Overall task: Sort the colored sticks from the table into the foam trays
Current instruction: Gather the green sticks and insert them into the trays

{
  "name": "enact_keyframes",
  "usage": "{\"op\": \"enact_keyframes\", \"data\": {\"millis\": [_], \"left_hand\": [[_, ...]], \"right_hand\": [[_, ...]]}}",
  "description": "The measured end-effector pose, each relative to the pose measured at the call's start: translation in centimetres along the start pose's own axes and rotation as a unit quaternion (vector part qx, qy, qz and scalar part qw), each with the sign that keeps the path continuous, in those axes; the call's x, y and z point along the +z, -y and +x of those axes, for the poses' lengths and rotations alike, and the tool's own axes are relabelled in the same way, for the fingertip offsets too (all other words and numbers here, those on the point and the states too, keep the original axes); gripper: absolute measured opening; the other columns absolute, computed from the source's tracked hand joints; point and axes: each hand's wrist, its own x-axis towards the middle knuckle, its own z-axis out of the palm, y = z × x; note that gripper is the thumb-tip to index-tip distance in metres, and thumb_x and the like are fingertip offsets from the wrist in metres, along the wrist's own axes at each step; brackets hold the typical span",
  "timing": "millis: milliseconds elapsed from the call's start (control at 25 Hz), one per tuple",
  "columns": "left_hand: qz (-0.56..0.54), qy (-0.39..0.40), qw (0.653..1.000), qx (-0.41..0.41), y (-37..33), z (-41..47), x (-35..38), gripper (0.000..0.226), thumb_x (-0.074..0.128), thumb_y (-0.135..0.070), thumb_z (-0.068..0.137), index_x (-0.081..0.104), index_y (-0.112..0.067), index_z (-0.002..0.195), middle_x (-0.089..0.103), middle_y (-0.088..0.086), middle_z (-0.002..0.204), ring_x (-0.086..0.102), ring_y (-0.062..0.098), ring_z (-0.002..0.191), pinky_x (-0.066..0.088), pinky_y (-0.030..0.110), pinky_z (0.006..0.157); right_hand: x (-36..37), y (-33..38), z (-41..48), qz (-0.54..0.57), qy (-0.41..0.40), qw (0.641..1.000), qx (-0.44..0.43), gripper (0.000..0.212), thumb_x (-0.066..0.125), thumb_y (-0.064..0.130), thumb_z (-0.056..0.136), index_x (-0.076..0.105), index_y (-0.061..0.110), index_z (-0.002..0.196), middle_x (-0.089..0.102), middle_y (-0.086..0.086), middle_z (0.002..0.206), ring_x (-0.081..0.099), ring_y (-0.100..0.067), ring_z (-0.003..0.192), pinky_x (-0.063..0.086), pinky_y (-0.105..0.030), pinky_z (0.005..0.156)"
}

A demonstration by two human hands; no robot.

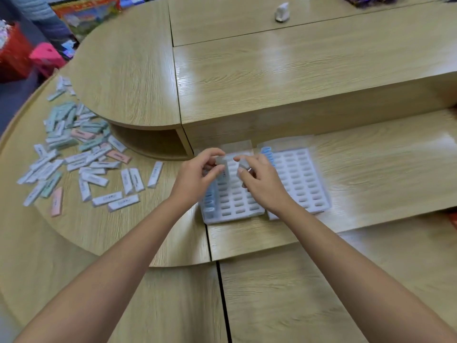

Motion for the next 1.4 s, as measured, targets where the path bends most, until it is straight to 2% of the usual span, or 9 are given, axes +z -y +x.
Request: {"op": "enact_keyframes", "data": {"millis": [80,160,280,560,800,1080,1160,1280,1400], "left_hand": [[0.041,-0.001,0.998,0.036,0.7,0.0,-0.1,0.024,0.065,-0.022,0.087,0.063,-0.027,0.11,0.061,-0.01,0.084,0.057,0.001,0.074,0.047,0.015,0.068],[0.094,-0.009,0.99,0.101,1.3,0.0,-0.2,0.017,0.066,-0.023,0.087,0.067,-0.021,0.104,0.066,-0.007,0.085,0.057,0.005,0.071,0.05,0.024,0.065],[0.126,-0.024,0.979,0.157,1.7,0.4,-0.6,0.016,0.067,-0.025,0.086,0.071,-0.015,0.097,0.07,-0.004,0.087,0.059,0.007,0.072,0.05,0.024,0.066],[0.141,-0.018,0.976,0.165,1.9,0.6,-1.2,0.031,0.054,-0.042,0.085,0.073,-0.019,0.093,0.072,-0.008,0.086,0.064,0.01,0.077,0.045,0.028,0.069],[0.126,-0.049,0.979,0.152,2.0,0.3,-0.9,0.014,0.071,-0.029,0.08,0.075,-0.018,0.088,0.073,-0.008,0.082,0.065,0.008,0.072,0.049,0.031,0.067],[0.161,-0.043,0.966,0.196,2.6,0.7,-0.9,0.02,0.063,-0.035,0.083,0.074,-0.019,0.086,0.072,-0.007,0.081,0.066,0.011,0.076,0.046,0.029,0.064],[0.203,-0.043,0.948,0.24,3.4,0.6,-0.8,0.02,0.061,-0.033,0.085,0.075,-0.018,0.086,0.071,-0.004,0.083,0.065,0.015,0.076,0.045,0.031,0.06],[0.254,-0.058,0.921,0.291,4.0,0.4,-0.8,0.017,0.061,-0.027,0.088,0.074,-0.016,0.091,0.068,0.003,0.09,0.063,0.021,0.079,0.046,0.035,0.06],[0.291,-0.005,0.906,0.308,3.9,0.3,-1.3,0.025,0.053,-0.021,0.085,0.071,-0.016,0.103,0.065,0.005,0.1,0.06,0.023,0.088,0.045,0.036,0.068]], "right_hand": [[0.8,-0.4,0.2,-0.044,-0.025,0.998,-0.04,0.025,0.057,0.01,0.091,0.062,0.012,0.116,0.05,0.001,0.094,0.049,-0.006,0.067,0.038,-0.011,0.067],[1.4,-0.9,0.1,-0.063,-0.05,0.995,-0.062,0.022,0.061,0.006,0.087,0.062,0.009,0.109,0.057,-0.001,0.091,0.049,-0.009,0.067,0.037,-0.014,0.067],[2.2,-1.3,-0.1,-0.067,-0.073,0.992,-0.074,0.018,0.062,0.005,0.087,0.06,0.009,0.104,0.059,0.001,0.086,0.054,-0.012,0.073,0.043,-0.016,0.067],[3.6,-1.9,0.1,-0.092,-0.071,0.983,-0.143,0.012,0.06,0.002,0.087,0.061,0.007,0.098,0.058,0.005,0.085,0.052,-0.006,0.075,0.037,-0.011,0.064],[3.5,-2.8,0.0,-0.136,-0.069,0.967,-0.203,0.009,0.057,0.004,0.087,0.062,0.005,0.095,0.062,-0.004,0.083,0.055,-0.012,0.072,0.046,-0.025,0.062],[4.8,-3.3,0.0,-0.195,-0.082,0.944,-0.252,0.015,0.05,0.014,0.09,0.064,0.007,0.088,0.061,-0.003,0.079,0.056,-0.018,0.069,0.047,-0.035,0.047],[4.5,-3.4,0.0,-0.19,-0.08,0.947,-0.246,0.018,0.05,0.016,0.091,0.066,0.008,0.093,0.062,-0.002,0.082,0.058,-0.018,0.071,0.049,-0.033,0.048],[4.3,-3.5,-0.5,-0.182,-0.072,0.949,-0.248,0.022,0.049,0.015,0.092,0.066,0.009,0.105,0.067,-0.002,0.092,0.061,-0.016,0.083,0.051,-0.027,0.063],[4.4,-3.3,-0.8,-0.185,-0.102,0.944,-0.252,0.023,0.048,0.01,0.089,0.067,0.007,0.103,0.069,-0.003,0.092,0.062,-0.014,0.083,0.051,-0.026,0.063]]}}
